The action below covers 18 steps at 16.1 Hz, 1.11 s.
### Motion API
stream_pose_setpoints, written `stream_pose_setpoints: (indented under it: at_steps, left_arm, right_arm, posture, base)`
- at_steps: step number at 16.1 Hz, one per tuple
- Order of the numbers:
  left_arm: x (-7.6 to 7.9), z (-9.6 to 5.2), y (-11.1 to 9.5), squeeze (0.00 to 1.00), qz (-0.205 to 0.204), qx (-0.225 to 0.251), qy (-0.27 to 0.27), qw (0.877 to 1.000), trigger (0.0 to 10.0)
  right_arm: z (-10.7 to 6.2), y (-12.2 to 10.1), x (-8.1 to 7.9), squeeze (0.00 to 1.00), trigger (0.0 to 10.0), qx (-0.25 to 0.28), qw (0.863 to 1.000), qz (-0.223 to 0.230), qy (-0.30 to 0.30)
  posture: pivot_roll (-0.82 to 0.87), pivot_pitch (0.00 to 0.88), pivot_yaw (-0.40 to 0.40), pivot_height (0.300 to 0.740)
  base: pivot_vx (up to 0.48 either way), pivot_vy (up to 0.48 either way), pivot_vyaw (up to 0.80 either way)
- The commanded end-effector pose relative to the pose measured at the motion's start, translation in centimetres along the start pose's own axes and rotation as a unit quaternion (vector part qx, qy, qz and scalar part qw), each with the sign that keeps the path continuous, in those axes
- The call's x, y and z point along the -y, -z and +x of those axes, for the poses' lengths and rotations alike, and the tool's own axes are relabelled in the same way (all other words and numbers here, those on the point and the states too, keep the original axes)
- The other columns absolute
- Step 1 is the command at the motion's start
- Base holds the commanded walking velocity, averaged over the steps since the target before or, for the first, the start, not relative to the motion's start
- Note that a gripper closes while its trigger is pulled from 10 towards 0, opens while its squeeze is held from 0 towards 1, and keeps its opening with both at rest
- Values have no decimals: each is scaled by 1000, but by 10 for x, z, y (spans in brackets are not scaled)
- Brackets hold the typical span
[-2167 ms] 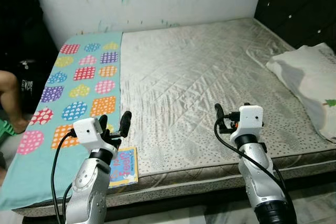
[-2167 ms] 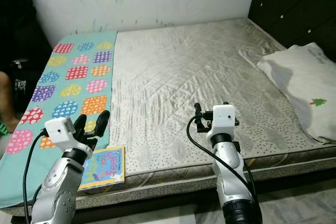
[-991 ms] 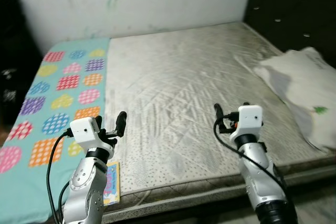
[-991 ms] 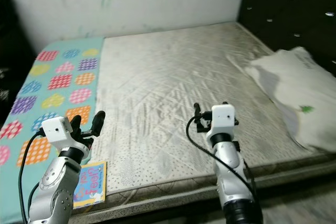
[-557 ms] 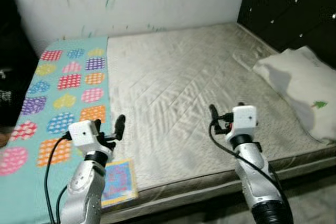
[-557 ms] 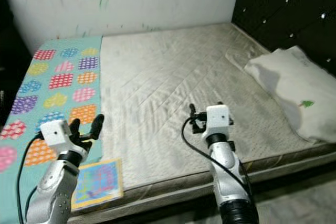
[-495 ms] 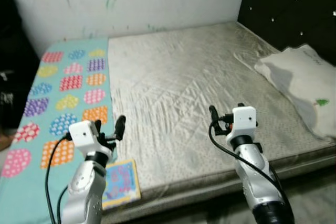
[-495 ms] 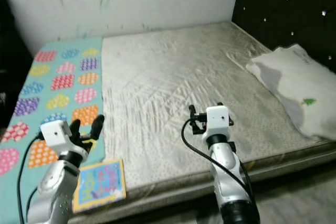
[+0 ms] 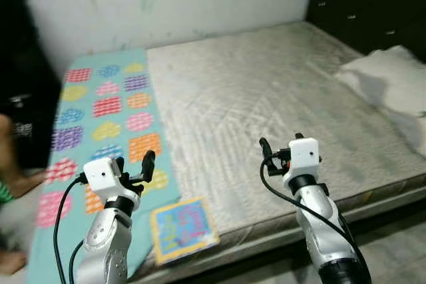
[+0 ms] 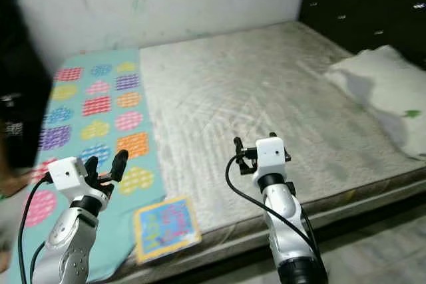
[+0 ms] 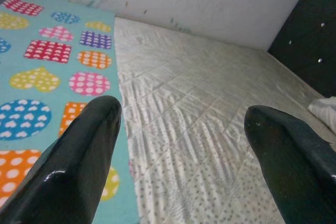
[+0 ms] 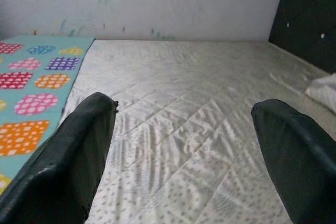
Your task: Clean up the room
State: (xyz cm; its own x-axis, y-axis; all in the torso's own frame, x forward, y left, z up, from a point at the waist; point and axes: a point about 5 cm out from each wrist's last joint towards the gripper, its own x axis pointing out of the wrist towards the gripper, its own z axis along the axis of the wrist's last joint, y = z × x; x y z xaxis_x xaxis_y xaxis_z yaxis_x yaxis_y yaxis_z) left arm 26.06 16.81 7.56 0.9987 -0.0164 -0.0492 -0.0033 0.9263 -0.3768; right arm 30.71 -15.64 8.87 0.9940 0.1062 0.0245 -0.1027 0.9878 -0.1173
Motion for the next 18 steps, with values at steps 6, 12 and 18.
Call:
stream_pose_setpoints:
  at_steps: [6,12,18]
  left_arm:
    - [1,-1,-5,0,19,1,-14,1000,10000]
    - [0,-5,-21,0,55,22,-31,998,10000]
    - [-5,-13,-21,0,55,8,-28,998,10000]
  right_arm:
    - [-9,5,1,0,10000,-36,998,39,20]
    - [-16,-9,-17,0,10000,-26,997,43,-57]
    - [-17,-16,-8,0,10000,-19,998,32,-41]
  posture:
    - [-80,59,96,740]
    - [-60,114,90,740]
    - [-55,146,85,740]
  base:
    - [0,367,0]
    - [0,0,0]
    - [0,0,400]
